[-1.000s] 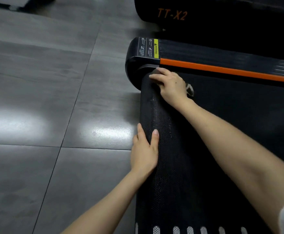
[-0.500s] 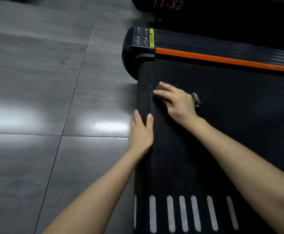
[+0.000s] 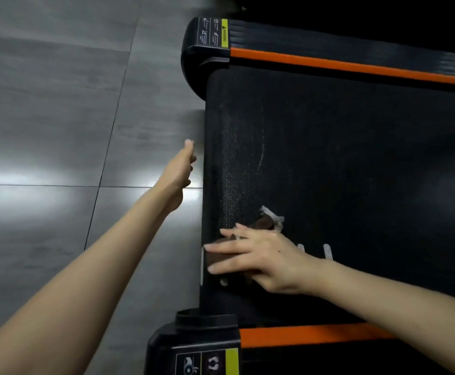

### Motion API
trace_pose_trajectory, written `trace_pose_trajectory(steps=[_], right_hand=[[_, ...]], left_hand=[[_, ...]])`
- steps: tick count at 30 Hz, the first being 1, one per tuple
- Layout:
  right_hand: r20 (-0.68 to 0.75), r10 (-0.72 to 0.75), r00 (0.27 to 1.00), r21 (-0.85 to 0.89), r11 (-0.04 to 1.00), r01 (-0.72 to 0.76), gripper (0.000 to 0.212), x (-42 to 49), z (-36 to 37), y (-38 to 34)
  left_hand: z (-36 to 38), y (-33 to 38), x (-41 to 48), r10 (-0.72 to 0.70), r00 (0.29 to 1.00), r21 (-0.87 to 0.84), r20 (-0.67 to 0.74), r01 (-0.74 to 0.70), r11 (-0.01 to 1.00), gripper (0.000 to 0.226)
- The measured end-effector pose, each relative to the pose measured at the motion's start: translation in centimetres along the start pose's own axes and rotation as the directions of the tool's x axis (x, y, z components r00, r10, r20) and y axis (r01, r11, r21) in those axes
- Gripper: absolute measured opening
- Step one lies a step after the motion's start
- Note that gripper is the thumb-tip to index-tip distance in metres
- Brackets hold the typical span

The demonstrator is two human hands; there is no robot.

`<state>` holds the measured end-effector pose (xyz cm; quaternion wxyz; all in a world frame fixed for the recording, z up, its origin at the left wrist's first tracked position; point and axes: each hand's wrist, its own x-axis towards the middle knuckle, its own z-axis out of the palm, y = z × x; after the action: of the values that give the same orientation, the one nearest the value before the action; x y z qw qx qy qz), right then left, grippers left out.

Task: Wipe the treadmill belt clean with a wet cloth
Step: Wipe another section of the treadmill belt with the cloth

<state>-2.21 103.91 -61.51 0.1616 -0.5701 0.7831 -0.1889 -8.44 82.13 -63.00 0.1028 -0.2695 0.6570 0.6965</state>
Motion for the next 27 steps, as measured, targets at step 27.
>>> trace_pose_trajectory(steps=[27], right_hand=[[-0.049, 0.617, 0.786, 0.466, 0.710, -0.528, 0.052, 3.4, -7.9, -12.7]], left_hand=[[-9.7, 2.0, -24.5, -0.309, 0.910, -0.176, -0.276, 0.268, 0.947, 0.027]])
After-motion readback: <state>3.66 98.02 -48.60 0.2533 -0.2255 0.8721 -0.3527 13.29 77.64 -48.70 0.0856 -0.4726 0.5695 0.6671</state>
